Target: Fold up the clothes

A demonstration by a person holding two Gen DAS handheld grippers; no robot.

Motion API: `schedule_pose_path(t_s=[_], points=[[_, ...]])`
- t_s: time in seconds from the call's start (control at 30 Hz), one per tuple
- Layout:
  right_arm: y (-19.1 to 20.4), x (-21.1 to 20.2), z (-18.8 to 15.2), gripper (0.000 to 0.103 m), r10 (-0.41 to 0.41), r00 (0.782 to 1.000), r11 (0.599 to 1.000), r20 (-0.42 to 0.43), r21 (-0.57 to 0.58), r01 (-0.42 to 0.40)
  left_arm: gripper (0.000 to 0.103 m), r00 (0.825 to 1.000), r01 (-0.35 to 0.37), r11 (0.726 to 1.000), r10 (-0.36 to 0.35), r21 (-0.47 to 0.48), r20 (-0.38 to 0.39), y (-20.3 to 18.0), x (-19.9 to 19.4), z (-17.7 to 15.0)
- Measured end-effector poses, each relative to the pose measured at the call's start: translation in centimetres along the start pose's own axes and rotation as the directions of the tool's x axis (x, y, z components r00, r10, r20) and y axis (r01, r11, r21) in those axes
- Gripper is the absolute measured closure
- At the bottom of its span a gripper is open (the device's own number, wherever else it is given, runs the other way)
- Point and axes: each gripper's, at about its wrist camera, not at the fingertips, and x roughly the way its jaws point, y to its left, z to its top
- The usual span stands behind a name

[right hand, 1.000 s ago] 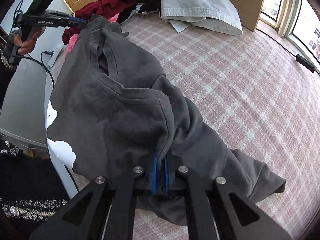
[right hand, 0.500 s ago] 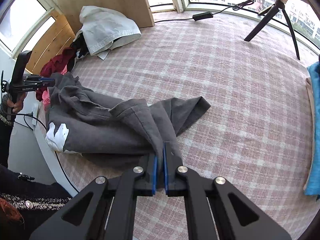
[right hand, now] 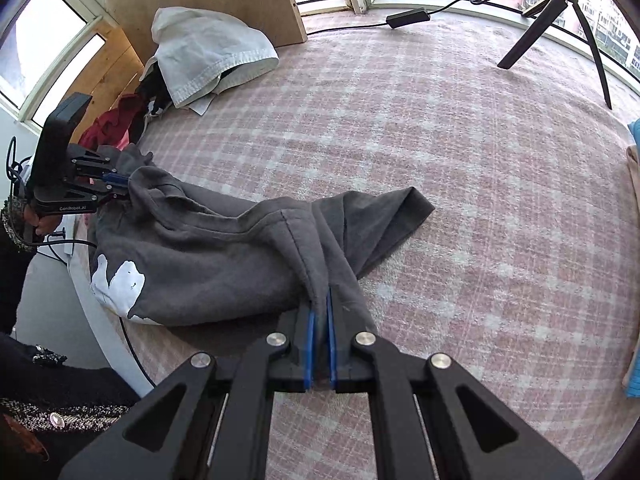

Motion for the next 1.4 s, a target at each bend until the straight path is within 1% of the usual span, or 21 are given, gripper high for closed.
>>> schedule_pose_path(t_s=[0.07,0.13,0.2,0.27,0.3,0.4,0.43,0.5,0.53,0.57,0.63,0.8,0.87,1.0,1.03,1.07,1.13,1.17,1.27,1.33,1.4], points=[[-0.3,-0.5,0.2,0.098,0.014,1.000,1.000,0.021,0.018,-0.015,0.102,0.996,0.065,0.997,-0.062,-0.044,0.069,1.0,-1.4,1.7],[-1.1,-0.5,0.3,0.098,0.018,1.000,0.999,0.023,0.045,-0.019,0.102,0.992,0.087,0.995,-0.082,-0.054,0.099,2.2,-2.7,2.7],[-1.7,-0.2,0.2,0.098,0.012,1.000,0.998,0.006,0.060,-0.012,0.093,0.997,0.041,0.999,-0.040,-0.025,0.063,3.0,-3.1,2.1],[-1.7,0.3,-0.1,0.098,0.008,1.000,0.999,-0.013,0.052,-0.007,0.067,0.999,-0.013,1.000,0.013,-0.006,0.030,3.8,-3.4,1.0],[-1.6,0.6,-0.3,0.098,0.004,1.000,0.999,-0.018,0.046,-0.003,0.064,0.999,-0.044,0.999,0.044,-0.002,0.015,4.2,-3.4,0.2],[-1.6,1.2,-0.3,0.098,0.007,1.000,0.999,-0.027,0.053,-0.006,0.061,0.998,-0.062,0.998,0.061,-0.025,-0.019,5.9,-2.9,-1.8],[-1.7,1.4,-0.2,0.098,0.013,0.999,0.998,-0.032,0.061,-0.011,0.058,0.996,-0.078,0.996,0.077,-0.032,-0.040,6.3,-2.2,-2.2],[-1.8,1.7,0.0,0.098,0.015,0.999,0.998,-0.041,0.066,-0.012,0.057,0.990,-0.109,0.993,0.104,-0.051,-0.091,7.1,-0.6,-3.3],[-1.7,1.7,0.1,0.098,0.011,0.999,0.998,-0.044,0.059,-0.008,0.062,0.987,-0.118,0.991,0.110,-0.065,-0.115,7.4,-0.1,-3.7],[-1.6,1.7,0.2,0.098,0.006,0.999,0.999,-0.046,0.052,-0.004,0.078,0.988,-0.121,0.989,0.112,-0.081,-0.110,7.4,-0.4,-4.2],[-1.4,1.6,0.4,0.098,-0.002,0.999,0.999,-0.052,0.038,0.004,0.099,0.988,-0.128,0.985,0.117,-0.113,-0.099,7.5,-1.0,-5.3],[-1.1,1.8,0.6,0.097,-0.012,0.998,1.000,-0.064,0.026,0.014,0.099,0.997,-0.078,0.987,0.077,-0.141,-0.013,6.0,-6.1,-9.0],[-1.0,1.9,0.7,0.097,-0.018,0.998,1.000,-0.066,0.022,0.019,0.099,0.997,-0.079,0.984,0.080,-0.163,-0.003,6.0,-7.3,-10.4],[-0.4,1.7,0.8,0.097,-0.019,0.998,1.000,-0.067,-0.003,0.018,0.097,1.000,0.000,0.985,-0.003,-0.175,-0.021,3.1,-6.8,-12.6],[-0.3,1.7,0.8,0.097,-0.023,0.997,1.000,-0.069,-0.012,0.022,0.093,0.999,0.024,0.984,-0.032,-0.174,-0.043,2.3,-6.2,-13.2],[-0.3,1.6,0.7,0.097,-0.027,0.997,0.999,-0.071,-0.020,0.025,0.084,0.996,0.037,0.986,-0.050,-0.164,-0.076,1.4,-5.4,-14.0],[-0.4,1.5,0.6,0.097,-0.039,0.996,0.999,-0.078,-0.023,0.037,0.077,0.987,0.012,0.991,-0.033,-0.132,-0.156,-0.2,-3.9,-15.1],[-0.6,1.5,0.5,0.097,-0.044,0.996,0.999,-0.081,-0.023,0.043,0.077,0.984,-0.022,0.993,0.001,-0.116,-0.177,-0.5,-3.8,-15.5],[-1.0,1.6,0.1,0.097,-0.041,0.995,0.999,-0.088,-0.014,0.040,0.079,0.993,-0.041,0.986,0.022,-0.162,-0.115,0.9,-5.6,-14.5],[-0.9,1.8,-0.1,0.097,-0.046,0.995,0.999,-0.093,-0.020,0.045,0.079,0.997,-0.069,0.983,0.061,-0.168,-0.055,2.0,-7.4,-12.8],[-0.6,1.8,-0.2,0.097,-0.054,0.994,0.998,-0.090,-0.033,0.051,0.072,0.997,-0.074,0.984,0.076,-0.161,0.004,3.1,-8.7,-10.7]])
